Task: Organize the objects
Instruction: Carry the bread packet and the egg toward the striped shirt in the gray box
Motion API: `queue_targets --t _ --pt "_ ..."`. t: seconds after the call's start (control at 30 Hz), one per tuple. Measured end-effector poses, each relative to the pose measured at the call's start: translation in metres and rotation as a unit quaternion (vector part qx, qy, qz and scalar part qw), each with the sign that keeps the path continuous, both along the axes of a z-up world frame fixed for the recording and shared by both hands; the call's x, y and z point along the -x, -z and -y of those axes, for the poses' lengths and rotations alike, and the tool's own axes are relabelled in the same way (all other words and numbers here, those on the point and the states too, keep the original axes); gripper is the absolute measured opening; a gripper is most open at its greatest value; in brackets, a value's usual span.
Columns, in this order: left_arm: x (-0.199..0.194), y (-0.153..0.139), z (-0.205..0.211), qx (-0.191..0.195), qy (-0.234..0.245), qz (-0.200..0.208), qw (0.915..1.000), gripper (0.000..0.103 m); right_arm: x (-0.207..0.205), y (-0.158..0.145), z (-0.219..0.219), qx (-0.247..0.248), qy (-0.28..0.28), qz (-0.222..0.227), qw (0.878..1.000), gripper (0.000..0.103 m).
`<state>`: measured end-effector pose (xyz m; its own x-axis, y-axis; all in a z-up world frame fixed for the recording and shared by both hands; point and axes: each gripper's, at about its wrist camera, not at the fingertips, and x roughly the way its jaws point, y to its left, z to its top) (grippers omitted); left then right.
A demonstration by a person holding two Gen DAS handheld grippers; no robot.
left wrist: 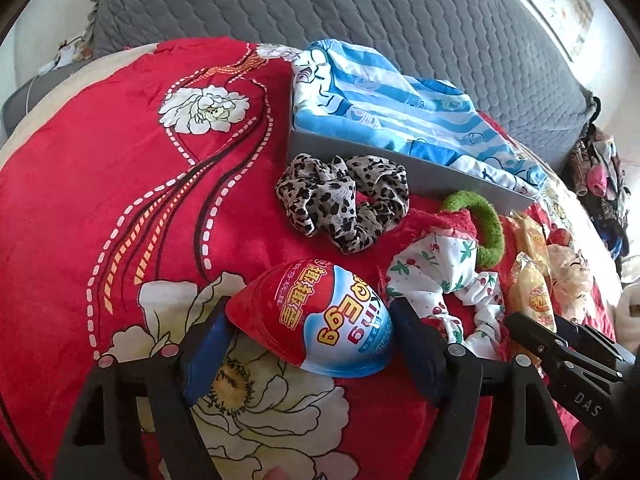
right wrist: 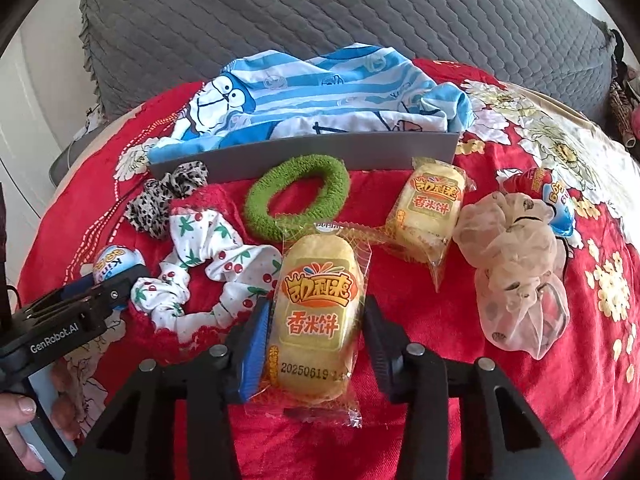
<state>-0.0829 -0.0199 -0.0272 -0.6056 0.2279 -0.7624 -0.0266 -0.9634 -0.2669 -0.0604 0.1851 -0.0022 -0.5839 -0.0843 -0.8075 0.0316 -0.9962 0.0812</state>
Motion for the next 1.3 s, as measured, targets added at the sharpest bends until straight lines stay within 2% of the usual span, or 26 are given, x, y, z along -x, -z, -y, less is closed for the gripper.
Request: queue_targets --t 0.7,1.3 --pt "-0.012 -0.014 -0.006 0.028 0.009 -0.015 0.9995 0.079 -0.002 -0.011 0.000 0.007 -0.004 -0.011 1.000 0.044" --pt "-0.027 -0.047 -0.012 0.036 0.023 -0.045 0.9981 0.079 -0.009 -0.035 0.005 0.005 -0.020 -0.031 0.999 0.044"
